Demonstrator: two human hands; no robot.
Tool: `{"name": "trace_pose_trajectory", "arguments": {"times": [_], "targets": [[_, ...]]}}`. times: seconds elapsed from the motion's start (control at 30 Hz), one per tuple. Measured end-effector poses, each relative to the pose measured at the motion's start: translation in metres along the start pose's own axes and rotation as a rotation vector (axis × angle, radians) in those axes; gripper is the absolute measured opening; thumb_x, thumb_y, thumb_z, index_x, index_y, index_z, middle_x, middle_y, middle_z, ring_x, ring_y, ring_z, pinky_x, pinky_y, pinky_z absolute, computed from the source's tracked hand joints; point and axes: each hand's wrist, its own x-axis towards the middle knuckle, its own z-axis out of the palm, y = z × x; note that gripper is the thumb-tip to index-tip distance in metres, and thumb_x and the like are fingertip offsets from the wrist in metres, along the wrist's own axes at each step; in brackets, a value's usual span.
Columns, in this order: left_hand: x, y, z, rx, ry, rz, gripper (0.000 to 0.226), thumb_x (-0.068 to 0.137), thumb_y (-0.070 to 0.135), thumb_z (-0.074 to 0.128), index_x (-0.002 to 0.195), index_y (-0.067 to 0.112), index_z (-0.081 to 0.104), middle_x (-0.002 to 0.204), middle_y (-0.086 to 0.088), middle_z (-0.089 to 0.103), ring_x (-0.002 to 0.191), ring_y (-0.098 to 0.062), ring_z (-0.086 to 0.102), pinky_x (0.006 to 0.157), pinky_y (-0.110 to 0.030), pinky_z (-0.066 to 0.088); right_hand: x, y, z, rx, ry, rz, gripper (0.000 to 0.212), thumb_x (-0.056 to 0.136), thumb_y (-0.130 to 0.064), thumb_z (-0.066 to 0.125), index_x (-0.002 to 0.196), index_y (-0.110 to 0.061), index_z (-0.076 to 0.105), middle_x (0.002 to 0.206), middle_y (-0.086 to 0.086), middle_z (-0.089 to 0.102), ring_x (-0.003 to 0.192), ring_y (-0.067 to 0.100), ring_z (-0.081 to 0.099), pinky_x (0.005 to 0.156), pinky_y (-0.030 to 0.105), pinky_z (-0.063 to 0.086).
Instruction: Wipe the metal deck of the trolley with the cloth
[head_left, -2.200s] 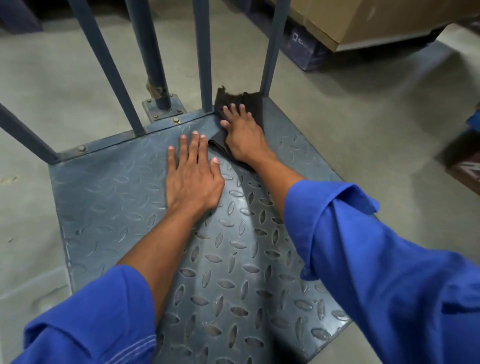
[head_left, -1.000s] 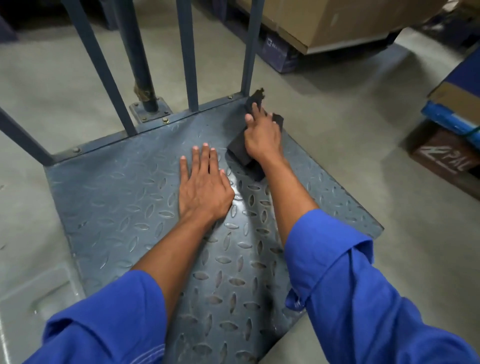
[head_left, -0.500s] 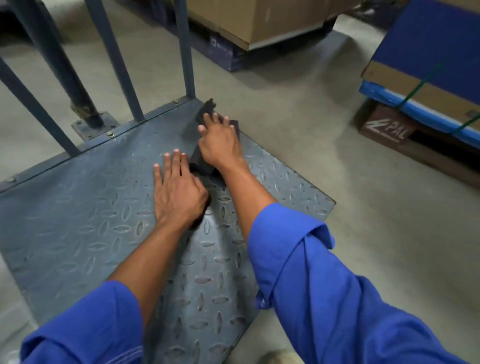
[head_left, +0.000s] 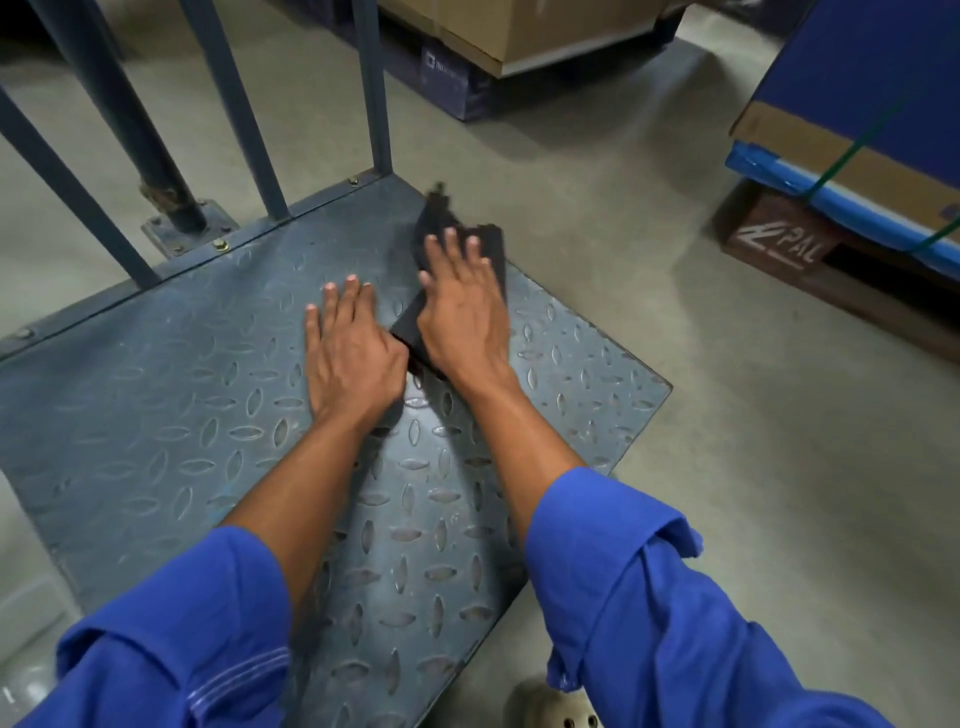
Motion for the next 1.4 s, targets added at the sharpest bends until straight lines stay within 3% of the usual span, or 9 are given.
{"name": "trace_pose_trajectory", "arguments": {"times": [0.1,0.37,0.47,0.67,0.93,1.0,1.13,1.27,1.4], "targets": [[0.0,-0.002,-0.002,-0.046,0.02,-0.014,0.069,0.098,0.014,0.05,0.165,0.01,0.035,0.175,-0.008,0.027,0.165,-0.025,0.015,0.135,-0.045,0.004,-0.01,-0.002,0.011,0.014,-0.157,-0.02,0.051,0.113,-0.028,0.036,0.162,-0.015,0.036,0.17,0.008,0.031,0.161,0.027,0.018,0.131,0.042,0.015],[-0.003,0.004,-0.004,0.039,0.013,-0.01,0.075,0.098,0.021,0.051,0.168,0.011,0.027,0.177,-0.009,0.02,0.166,-0.028,0.011,0.135,-0.046,0.002,-0.025,0.03,-0.023,0.007,0.055,0.273,0.049,0.115,-0.028,0.031,0.161,-0.011,0.037,0.167,0.013,0.036,0.16,0.032,0.021,0.131,0.042,0.014],[-0.003,0.004,-0.001,0.046,0.003,-0.001,0.076,0.098,0.023,0.052,0.168,0.01,0.026,0.178,-0.009,0.02,0.166,-0.028,0.011,0.135,-0.046,0.003,-0.005,0.002,-0.025,0.044,0.148,0.194,0.05,0.115,-0.028,0.03,0.161,-0.008,0.036,0.165,0.016,0.038,0.159,0.033,0.022,0.131,0.041,0.012],[-0.006,0.0,-0.001,0.021,-0.001,0.003,0.075,0.097,0.02,0.051,0.168,0.01,0.028,0.177,-0.008,0.021,0.166,-0.026,0.01,0.135,-0.045,0.003,0.002,-0.003,0.002,0.044,-0.241,-0.059,0.05,0.114,-0.025,0.036,0.162,-0.012,0.036,0.169,0.011,0.032,0.16,0.031,0.019,0.129,0.041,0.013],[-0.016,0.0,0.0,0.048,-0.01,0.014,0.065,0.109,0.03,0.033,0.17,0.011,0.019,0.179,-0.009,0.012,0.166,-0.027,0.004,0.135,-0.044,0.0,-0.063,0.068,-0.044,-0.215,0.035,0.492,0.053,0.114,-0.018,0.029,0.164,-0.004,0.023,0.171,0.02,0.021,0.161,0.037,0.012,0.132,0.046,0.01],[-0.022,0.0,0.002,0.055,-0.019,0.025,0.064,0.113,0.036,0.024,0.171,0.011,0.016,0.179,-0.009,0.009,0.167,-0.027,0.002,0.135,-0.044,-0.003,-0.055,0.052,-0.04,-0.201,0.055,0.369,0.052,0.114,-0.018,0.032,0.163,-0.005,0.026,0.17,0.02,0.023,0.161,0.036,0.014,0.132,0.046,0.011],[-0.032,-0.002,0.002,0.076,-0.023,0.048,0.064,0.113,0.039,0.023,0.171,0.012,0.017,0.179,-0.01,0.01,0.167,-0.028,0.003,0.135,-0.045,-0.001,-0.052,0.017,-0.019,-0.006,-0.169,-0.046,0.049,0.113,-0.027,0.038,0.16,-0.013,0.04,0.169,0.011,0.033,0.16,0.028,0.02,0.131,0.04,0.014],[-0.039,-0.002,-0.002,0.098,-0.051,0.059,0.065,0.113,0.041,0.021,0.171,0.011,0.016,0.179,-0.011,0.009,0.166,-0.029,0.002,0.135,-0.046,-0.001,-0.081,0.038,-0.032,0.024,-0.024,0.218,0.05,0.113,-0.032,0.037,0.161,-0.017,0.039,0.171,0.007,0.028,0.162,0.028,0.013,0.132,0.04,0.009],[-0.04,-0.001,-0.005,0.105,-0.069,0.062,0.065,0.113,0.041,0.02,0.171,0.01,0.015,0.179,-0.012,0.007,0.166,-0.029,0.001,0.135,-0.047,-0.001,-0.123,0.081,-0.057,0.007,0.115,0.482,0.049,0.112,-0.012,0.039,0.161,-0.013,0.04,0.17,0.011,0.029,0.162,0.029,0.012,0.132,0.038,0.008]]}}
